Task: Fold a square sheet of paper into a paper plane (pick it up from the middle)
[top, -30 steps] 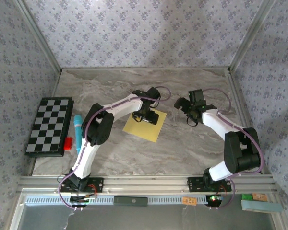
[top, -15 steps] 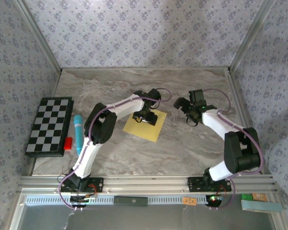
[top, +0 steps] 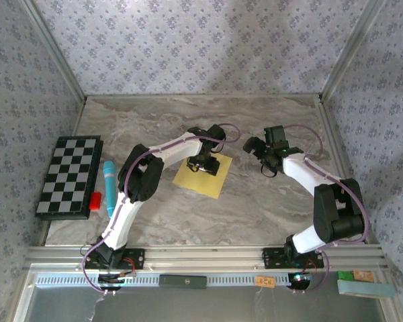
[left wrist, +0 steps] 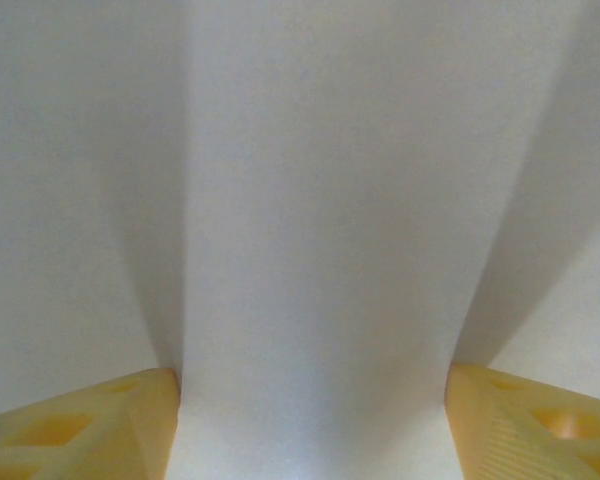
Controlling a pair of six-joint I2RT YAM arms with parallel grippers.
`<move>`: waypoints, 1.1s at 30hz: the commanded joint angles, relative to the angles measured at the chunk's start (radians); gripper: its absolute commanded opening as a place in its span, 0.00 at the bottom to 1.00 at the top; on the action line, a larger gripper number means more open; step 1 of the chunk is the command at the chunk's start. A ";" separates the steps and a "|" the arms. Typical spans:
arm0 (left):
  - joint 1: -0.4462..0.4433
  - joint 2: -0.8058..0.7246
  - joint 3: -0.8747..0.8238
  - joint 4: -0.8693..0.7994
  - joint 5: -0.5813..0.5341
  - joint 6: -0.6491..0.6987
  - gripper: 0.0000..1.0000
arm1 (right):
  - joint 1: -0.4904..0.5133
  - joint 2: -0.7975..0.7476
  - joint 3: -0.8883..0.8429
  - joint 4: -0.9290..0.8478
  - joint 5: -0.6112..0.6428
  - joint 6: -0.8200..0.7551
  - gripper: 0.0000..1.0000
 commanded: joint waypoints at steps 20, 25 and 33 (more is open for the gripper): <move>0.202 -0.406 -0.433 0.608 0.623 -0.333 0.29 | -0.026 -0.017 -0.035 0.219 -0.281 -0.073 0.97; 0.230 -0.392 -0.492 0.687 0.659 -0.367 0.29 | 0.014 0.035 -0.018 0.247 -0.353 -0.078 0.94; 0.254 -0.338 -0.547 0.677 0.622 -0.329 0.29 | 0.073 0.134 0.021 0.243 -0.409 -0.083 0.84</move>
